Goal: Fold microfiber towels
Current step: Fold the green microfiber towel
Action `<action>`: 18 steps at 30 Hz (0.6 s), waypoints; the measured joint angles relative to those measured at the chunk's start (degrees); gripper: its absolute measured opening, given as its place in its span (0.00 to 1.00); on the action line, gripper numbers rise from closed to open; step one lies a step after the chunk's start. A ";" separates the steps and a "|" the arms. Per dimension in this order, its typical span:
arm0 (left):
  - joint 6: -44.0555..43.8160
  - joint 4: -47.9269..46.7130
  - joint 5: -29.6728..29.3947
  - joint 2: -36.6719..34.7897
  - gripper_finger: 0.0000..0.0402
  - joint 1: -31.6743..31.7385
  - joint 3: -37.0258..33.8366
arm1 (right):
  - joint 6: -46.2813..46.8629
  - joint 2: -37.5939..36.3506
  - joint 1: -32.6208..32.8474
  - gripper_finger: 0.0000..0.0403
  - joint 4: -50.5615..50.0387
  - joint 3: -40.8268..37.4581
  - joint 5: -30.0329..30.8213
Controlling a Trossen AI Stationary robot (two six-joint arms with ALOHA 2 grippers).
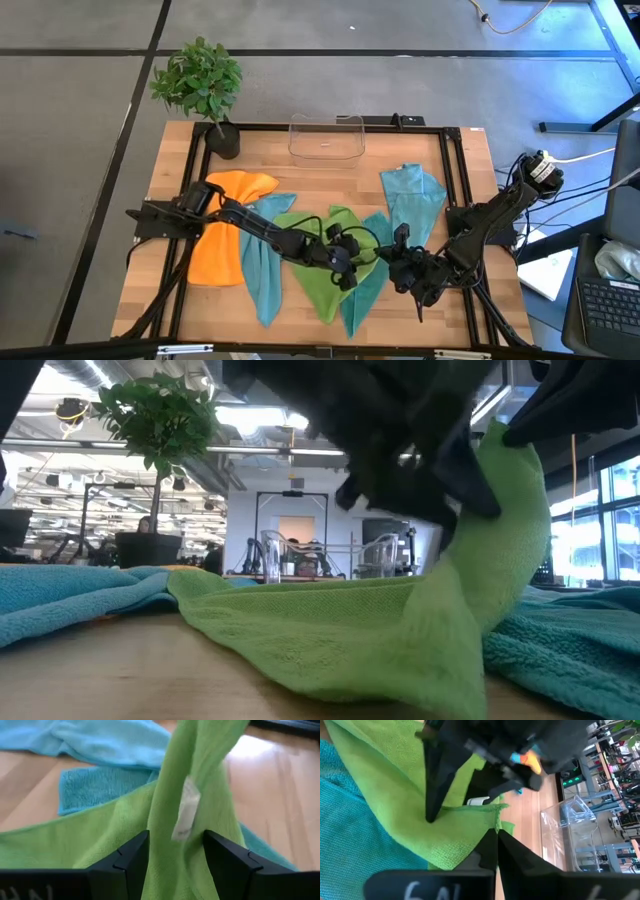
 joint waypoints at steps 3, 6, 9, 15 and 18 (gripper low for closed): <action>-0.51 0.42 -0.63 0.39 0.45 0.05 0.00 | 0.03 0.00 0.01 0.01 0.18 0.00 0.00; -1.24 1.17 -1.20 0.38 0.44 -0.14 0.02 | -0.10 0.00 0.05 0.02 0.07 0.00 -0.06; -1.24 1.09 -1.01 0.38 0.40 -0.42 0.02 | -1.16 0.00 0.05 0.03 0.05 0.00 0.62; -1.63 1.00 1.28 0.38 0.23 -0.63 0.04 | -1.36 0.00 0.05 0.02 0.07 0.00 0.84; -1.72 0.95 2.03 0.38 0.11 -0.91 0.04 | -1.34 0.00 0.05 0.02 0.07 0.00 0.86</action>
